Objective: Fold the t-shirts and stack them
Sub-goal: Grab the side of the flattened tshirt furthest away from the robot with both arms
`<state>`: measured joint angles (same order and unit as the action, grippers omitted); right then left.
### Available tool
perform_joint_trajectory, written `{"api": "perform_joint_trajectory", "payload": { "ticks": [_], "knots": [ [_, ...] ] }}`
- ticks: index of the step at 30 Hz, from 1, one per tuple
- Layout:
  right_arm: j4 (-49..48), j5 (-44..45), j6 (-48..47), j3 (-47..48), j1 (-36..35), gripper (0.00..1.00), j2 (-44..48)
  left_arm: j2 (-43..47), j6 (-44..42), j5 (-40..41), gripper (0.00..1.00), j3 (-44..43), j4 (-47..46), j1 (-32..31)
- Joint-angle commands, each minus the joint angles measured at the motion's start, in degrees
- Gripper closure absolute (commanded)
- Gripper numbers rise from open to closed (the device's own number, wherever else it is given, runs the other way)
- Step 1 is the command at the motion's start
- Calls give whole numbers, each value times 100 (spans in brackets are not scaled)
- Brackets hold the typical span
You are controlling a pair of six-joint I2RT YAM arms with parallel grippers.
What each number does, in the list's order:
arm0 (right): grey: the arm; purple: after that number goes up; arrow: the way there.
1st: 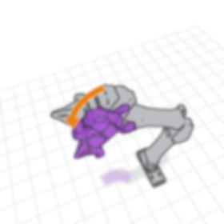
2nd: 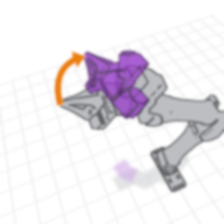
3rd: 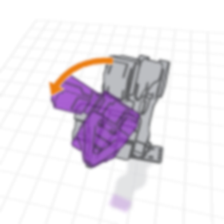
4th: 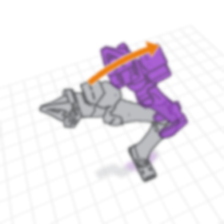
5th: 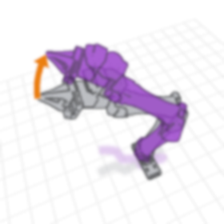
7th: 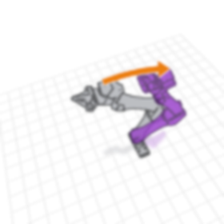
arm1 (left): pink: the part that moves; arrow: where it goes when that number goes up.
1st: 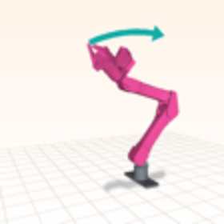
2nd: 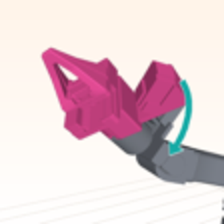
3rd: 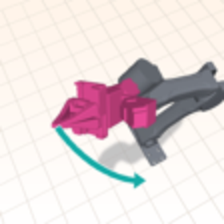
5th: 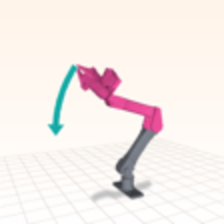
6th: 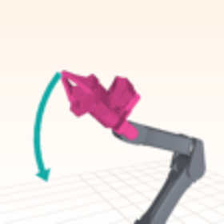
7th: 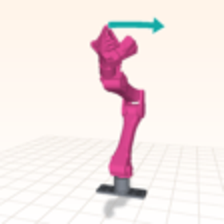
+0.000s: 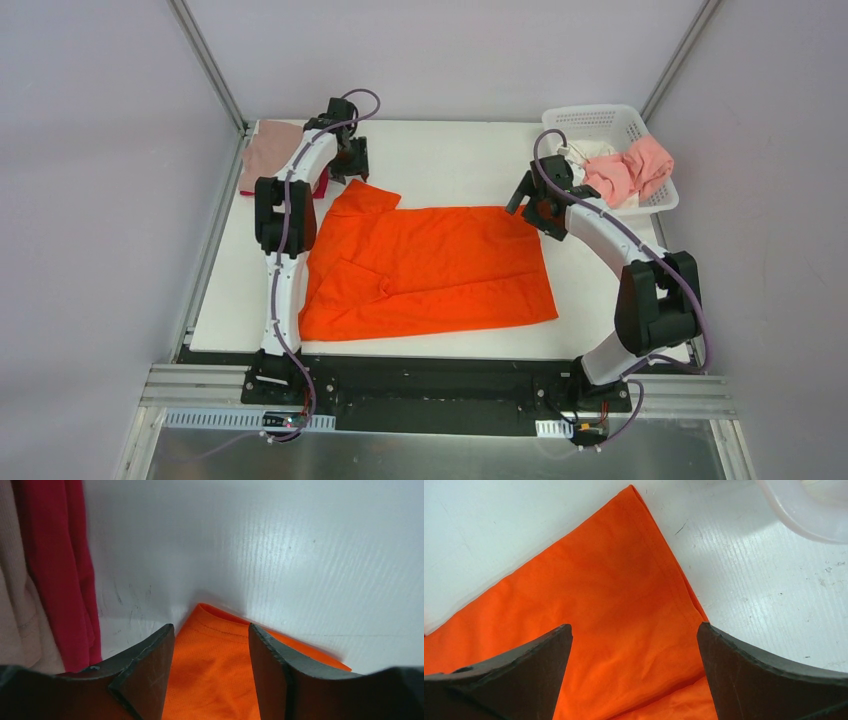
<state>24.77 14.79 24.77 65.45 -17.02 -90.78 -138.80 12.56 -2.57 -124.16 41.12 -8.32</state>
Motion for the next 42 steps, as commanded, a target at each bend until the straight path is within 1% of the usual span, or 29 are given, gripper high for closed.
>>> {"api": "perform_joint_trajectory", "payload": {
  "ticks": [1, 2, 3, 6, 9, 12, 13, 14, 19, 26, 29, 36, 42],
  "knots": [
    [71, 111, -67, 261, 32, 1, -27, -125, -17, 184, 48, -172, 133, -39],
    [63, 131, -60, 259, 32, 1, -31, -145, -5, 181, 52, -159, 133, -38],
    [70, 138, -60, 261, 39, 1, -42, -154, 9, 178, 54, -128, 133, -41],
    [69, 148, -43, 272, 38, 1, -66, -183, 56, 169, 55, -16, 133, -38],
    [70, 148, -47, 286, 39, 1, -93, -253, 82, 130, 64, -3, 133, -47],
    [92, 216, -35, 302, 50, 1, -114, -234, 46, 37, 80, 75, 133, -52],
    [97, 251, -12, 314, 53, 1, -121, -209, 10, 9, 88, 102, 133, -60],
    [98, 277, 24, 350, 56, 1, -138, -178, -12, 6, 100, 131, 137, -63],
    [150, 449, 135, 660, 69, 1, -349, 109, -6, -85, 100, 278, 80, -65],
    [336, 973, 132, 1447, 71, 3, -1200, 744, 75, -158, 100, 703, -346, -83],
    [156, 1110, 122, 1689, 73, 8, -1581, 895, 97, -249, 100, 902, -468, -82],
    [-171, 1193, -206, 2331, 166, 29, -2492, 1068, 90, -254, 100, 1121, -595, -82],
    [-281, 1154, -362, 2389, 203, 44, -2824, 1303, 87, -193, 100, 1359, -730, -83]
  ]
}}
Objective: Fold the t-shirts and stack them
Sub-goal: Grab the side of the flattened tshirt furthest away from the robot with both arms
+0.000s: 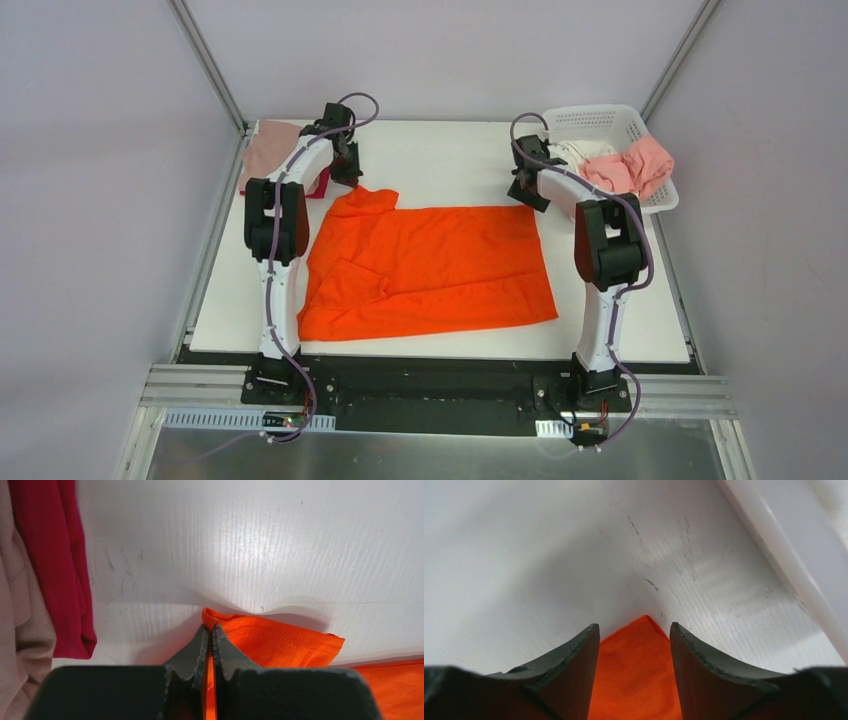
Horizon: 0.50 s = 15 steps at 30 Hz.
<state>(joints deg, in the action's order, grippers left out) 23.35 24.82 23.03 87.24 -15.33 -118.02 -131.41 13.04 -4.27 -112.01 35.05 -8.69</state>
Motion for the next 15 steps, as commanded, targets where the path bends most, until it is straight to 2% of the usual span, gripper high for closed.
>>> {"api": "perform_joint_trajectory", "payload": {
  "ticks": [1, 6, 11, 15],
  "knots": [
    [-164, 154, -208, 205, 47, 45, -145, 598, 33, -53, 100, 186, -141, -45],
    [-17, 45, -116, 227, 70, 52, -264, 799, 46, -75, 100, 389, -245, -45],
    [26, 14, -73, 104, 69, 65, -214, 930, 80, -135, 100, 520, -305, -46],
    [37, 27, -69, 65, 70, 69, -149, 1040, 103, -225, 100, 661, -347, -45]
  ]
}}
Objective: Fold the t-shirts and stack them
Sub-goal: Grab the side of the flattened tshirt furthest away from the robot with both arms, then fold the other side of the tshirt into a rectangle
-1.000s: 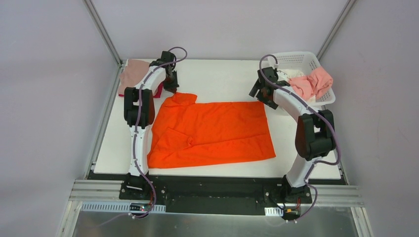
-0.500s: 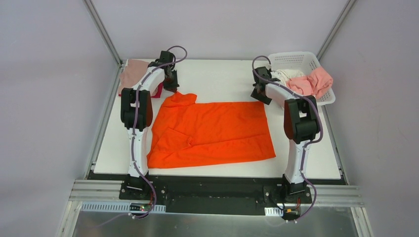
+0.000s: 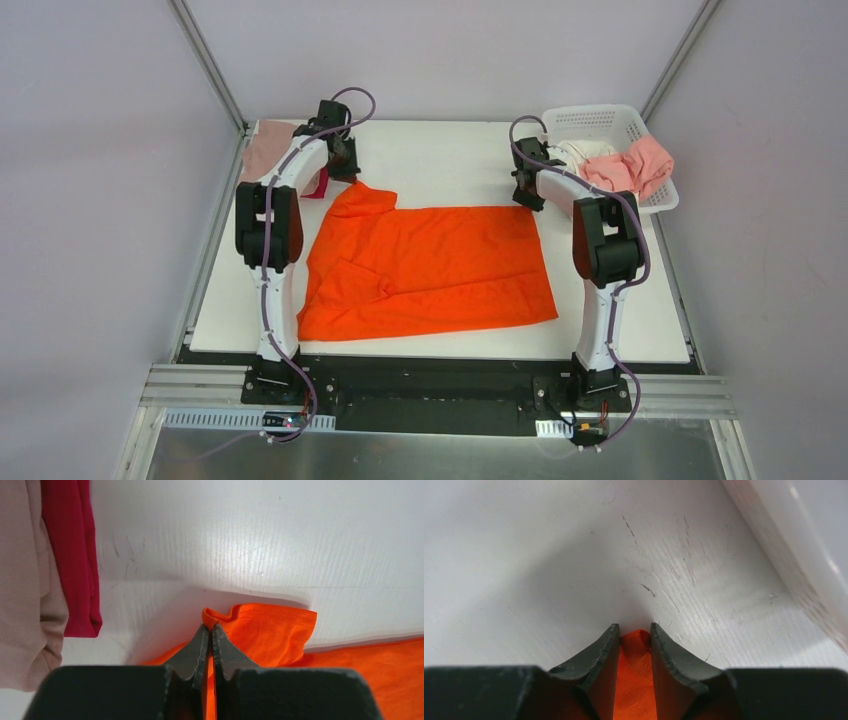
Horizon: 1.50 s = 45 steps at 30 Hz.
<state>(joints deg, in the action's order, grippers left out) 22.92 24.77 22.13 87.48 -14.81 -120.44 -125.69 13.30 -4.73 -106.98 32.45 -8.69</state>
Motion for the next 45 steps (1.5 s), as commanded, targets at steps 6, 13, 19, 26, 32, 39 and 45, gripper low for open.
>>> {"api": "perform_joint_trajectory", "payload": {
  "ticks": [6, 13, 19, 26, 32, 39, 45],
  "knots": [
    [77, -53, -121, 59, -15, 100, 152, 842, 135, -223, 100, 542, -161, -45],
    [-166, 69, -426, -325, -210, 100, 757, 1816, 398, -198, 100, 1702, -469, -70],
    [-112, 130, -528, -664, -304, 100, 1232, 3119, 705, 36, 100, 3024, -714, -282],
    [-148, -151, -663, -1065, -354, 100, 1698, 5018, 1319, 623, 100, 4657, -727, -551],
    [-21, -176, -734, -1227, -354, 100, 2060, 6543, 1813, 517, 100, 5711, -731, -725],
    [44, -264, -752, -1365, -348, 100, 2213, 7842, 2507, 543, 100, 6474, -460, -1011],
    [71, -358, -753, -1450, -349, 100, 2270, 8692, 2891, 482, 100, 7021, 20, -1176]
  ]
}}
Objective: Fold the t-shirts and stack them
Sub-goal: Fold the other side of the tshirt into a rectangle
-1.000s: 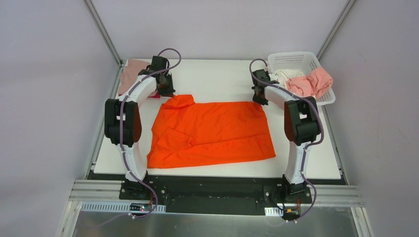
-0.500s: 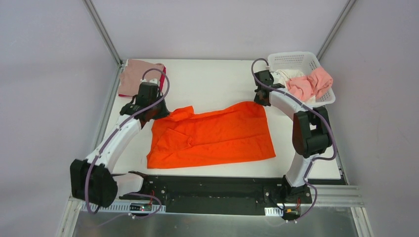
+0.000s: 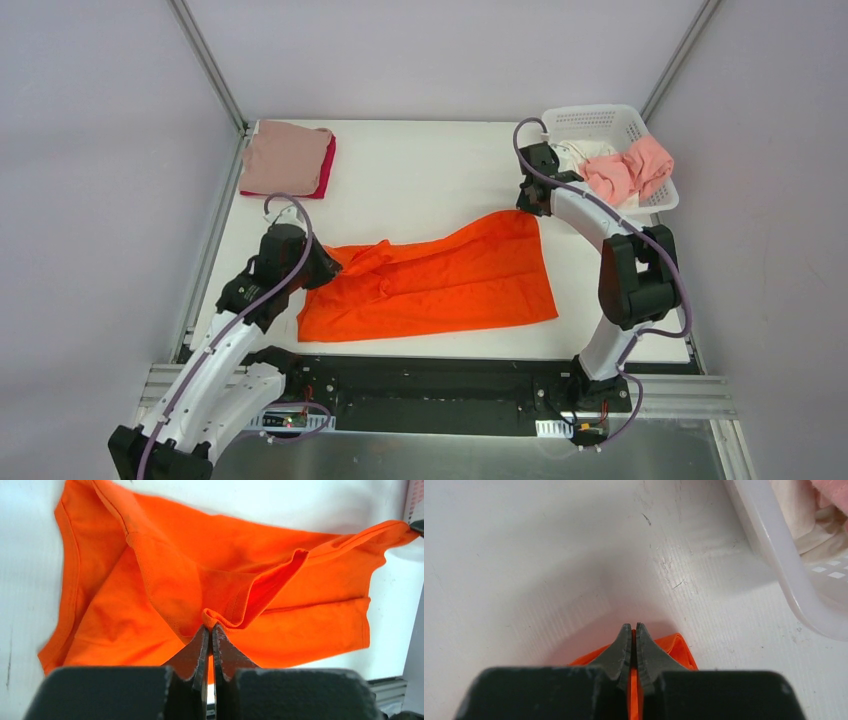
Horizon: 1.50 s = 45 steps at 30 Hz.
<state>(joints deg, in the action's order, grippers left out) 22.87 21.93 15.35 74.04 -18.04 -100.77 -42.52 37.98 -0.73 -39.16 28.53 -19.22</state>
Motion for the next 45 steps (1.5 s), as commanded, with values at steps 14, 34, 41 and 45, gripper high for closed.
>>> {"api": "perform_joint_trajectory", "payload": {
  "ticks": [14, 34, 41, 45],
  "knots": [
    [-114, -147, -100, -410, -29, 100, 412, 1332, 1377, -503, 100, 1208, 899, -465],
    [190, 504, 491, -1048, -25, 55, 874, 1895, 1734, -860, 48, 1549, 1144, -574],
    [965, 1284, 977, -1179, -29, 13, 1579, 2150, 1540, -1249, 1, 1049, 1181, -574],
    [897, 719, 812, -1209, -80, 3, 1907, 1855, 1371, -930, 1, 760, 1153, -574]
  ]
}}
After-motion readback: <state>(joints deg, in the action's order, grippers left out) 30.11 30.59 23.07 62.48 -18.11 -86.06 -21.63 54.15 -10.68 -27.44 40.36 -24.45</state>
